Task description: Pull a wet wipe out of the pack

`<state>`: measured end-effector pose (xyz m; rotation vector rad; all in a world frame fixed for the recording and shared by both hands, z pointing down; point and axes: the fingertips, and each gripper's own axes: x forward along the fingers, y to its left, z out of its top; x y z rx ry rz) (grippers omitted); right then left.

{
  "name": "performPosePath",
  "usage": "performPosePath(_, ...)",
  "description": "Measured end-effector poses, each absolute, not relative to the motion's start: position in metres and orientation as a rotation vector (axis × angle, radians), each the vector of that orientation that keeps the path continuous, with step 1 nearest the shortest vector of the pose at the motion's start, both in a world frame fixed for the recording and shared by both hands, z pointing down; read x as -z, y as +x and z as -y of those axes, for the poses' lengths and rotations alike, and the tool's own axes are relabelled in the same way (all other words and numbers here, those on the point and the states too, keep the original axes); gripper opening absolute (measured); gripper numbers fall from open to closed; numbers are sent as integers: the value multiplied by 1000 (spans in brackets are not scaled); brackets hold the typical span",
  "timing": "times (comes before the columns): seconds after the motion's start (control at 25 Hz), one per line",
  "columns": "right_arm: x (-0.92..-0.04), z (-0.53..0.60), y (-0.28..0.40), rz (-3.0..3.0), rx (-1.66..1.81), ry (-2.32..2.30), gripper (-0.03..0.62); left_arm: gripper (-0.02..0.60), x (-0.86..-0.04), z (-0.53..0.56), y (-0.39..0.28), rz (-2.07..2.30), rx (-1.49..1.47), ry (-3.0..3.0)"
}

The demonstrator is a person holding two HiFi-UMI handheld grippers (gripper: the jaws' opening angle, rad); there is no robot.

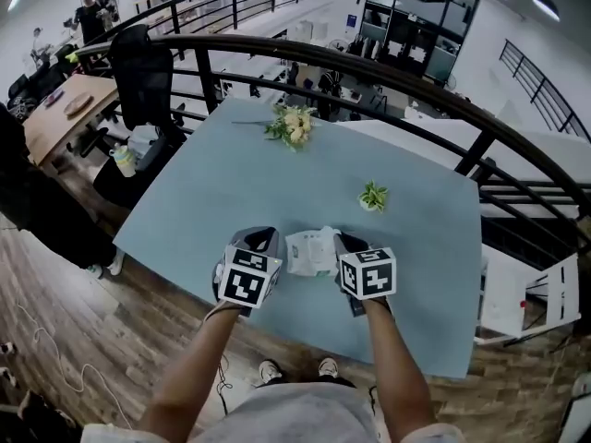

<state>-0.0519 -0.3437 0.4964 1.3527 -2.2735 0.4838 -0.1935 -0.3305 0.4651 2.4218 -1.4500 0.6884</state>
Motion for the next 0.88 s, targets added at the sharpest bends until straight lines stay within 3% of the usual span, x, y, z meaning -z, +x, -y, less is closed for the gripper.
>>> performPosePath(0.88, -446, 334, -71, 2289, -395, 1557, 12, -6, -443, 336, -221, 1389, -665, 2542)
